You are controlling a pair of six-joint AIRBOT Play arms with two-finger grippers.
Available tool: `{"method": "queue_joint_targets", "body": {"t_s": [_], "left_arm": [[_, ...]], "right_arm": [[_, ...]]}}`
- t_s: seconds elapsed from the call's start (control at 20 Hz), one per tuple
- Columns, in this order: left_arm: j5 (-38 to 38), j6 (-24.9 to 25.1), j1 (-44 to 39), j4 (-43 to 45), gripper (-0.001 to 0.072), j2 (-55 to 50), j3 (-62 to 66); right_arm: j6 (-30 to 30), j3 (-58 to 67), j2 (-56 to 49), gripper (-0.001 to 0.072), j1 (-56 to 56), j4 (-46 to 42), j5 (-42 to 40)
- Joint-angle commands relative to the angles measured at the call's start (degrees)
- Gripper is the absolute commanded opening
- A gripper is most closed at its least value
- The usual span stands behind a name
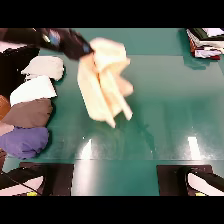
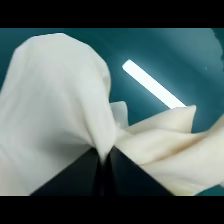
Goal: Fold the shirts.
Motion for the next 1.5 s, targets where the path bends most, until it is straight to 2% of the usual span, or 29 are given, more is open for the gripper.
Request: {"method": "queue_joint_targets", "body": {"t_s": [0.0, 0.05, 0.1, 0.3, 0.4, 0.6, 0.8, 1.0, 1.1, 1.3, 1.45], "left_arm": [[1.4, -0.7, -0.5, -1.0, 0.0337, 0.6, -15.6], [2.2, -1.4, -0.5, -0.9, 0.0514, 0.6, -19.7], [2.4, -1.4, -0.3, -0.4, 0.0543, 0.6, -23.1], [2.4, -1.4, 1.8, -0.2, 0.0543, 0.6, -25.7], [-0.3, -1.5, 1.8, 2.2, 0.0543, 0.6, -25.7], [-10.1, -8.8, 1.8, 15.9, 0.0544, 1.4, -27.7], [-10.0, -12.9, 1.8, 24.1, 0.0544, 10.8, -41.2], [-5.7, -22.3, 1.8, 36.2, 0.0545, 20.6, -53.5], [-2.7, -25.6, 1.8, 37.0, 0.0545, 21.3, -56.4], [8.6, -31.2, 1.8, 36.9, 0.0544, 20.7, -58.9], [11.3, -31.2, 1.8, 35.4, 0.0544, 17.9, -60.2]], "right_arm": [[0.0, 0.8, 0.0, 0.0014, 0.0, 0.0, 2.7], [0.0, 0.8, 0.0, 0.0014, 0.0, 0.0, 3.1], [0.0, 0.8, 0.0, 0.0014, 0.0, 0.0, 3.4], [0.0, 0.8, 0.0, 0.0014, 0.0, 0.0, 4.7], [0.0, 0.8, 0.0, 0.0014, 0.0, 0.0, 5.7], [0.0, 0.0, 0.0, 0.0014, 0.0, -0.1, 7.6], [0.0, -4.8, 0.0, 0.0014, 0.0, 0.0, 8.3], [0.0, -9.9, 0.0, 0.0015, 0.0, 0.5, 7.8], [0.0, -11.4, 0.0, 0.0014, 0.2, 0.5, 7.2], [0.0, -11.7, 0.0, 0.0014, 1.2, 0.5, 7.2], [0.0, -11.7, 0.0, 0.0014, 1.4, 0.5, 7.2]]}}
